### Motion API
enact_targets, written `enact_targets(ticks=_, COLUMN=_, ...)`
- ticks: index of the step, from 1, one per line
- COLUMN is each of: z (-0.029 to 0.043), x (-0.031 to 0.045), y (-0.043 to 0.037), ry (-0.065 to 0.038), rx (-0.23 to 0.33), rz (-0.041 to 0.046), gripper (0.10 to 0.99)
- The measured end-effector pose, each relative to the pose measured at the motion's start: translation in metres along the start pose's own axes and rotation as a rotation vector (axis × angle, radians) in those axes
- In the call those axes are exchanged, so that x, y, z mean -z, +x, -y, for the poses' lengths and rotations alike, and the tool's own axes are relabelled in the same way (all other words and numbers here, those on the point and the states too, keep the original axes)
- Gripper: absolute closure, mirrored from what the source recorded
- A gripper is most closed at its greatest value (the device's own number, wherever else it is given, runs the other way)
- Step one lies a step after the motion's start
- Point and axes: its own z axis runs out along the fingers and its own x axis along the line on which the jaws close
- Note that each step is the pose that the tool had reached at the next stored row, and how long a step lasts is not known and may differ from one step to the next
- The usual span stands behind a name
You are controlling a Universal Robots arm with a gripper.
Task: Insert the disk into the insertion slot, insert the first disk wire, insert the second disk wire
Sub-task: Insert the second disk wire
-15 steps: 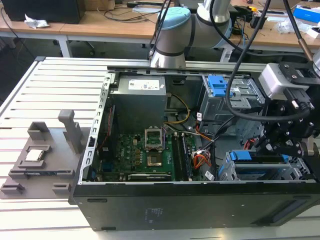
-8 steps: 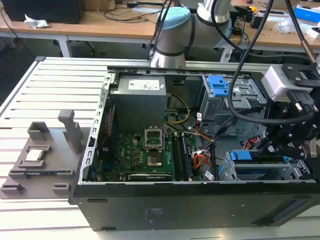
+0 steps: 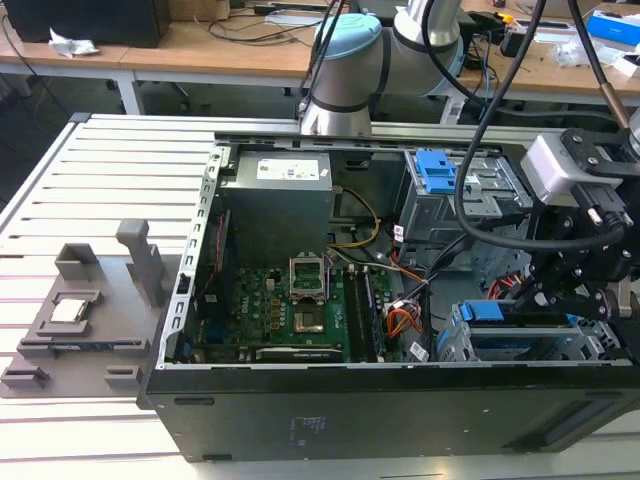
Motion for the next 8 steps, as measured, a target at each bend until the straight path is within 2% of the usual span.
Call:
enact_targets(ticks=3, z=-0.0004, x=0.0038, y=-0.0003, ry=0.000, rx=0.000, rz=0.0007, gripper=0.937)
enact_targets(ticks=8, z=-0.0003, x=0.0026, y=-0.0002, ry=0.000, rx=0.001, rz=0.0025, gripper=0.937)
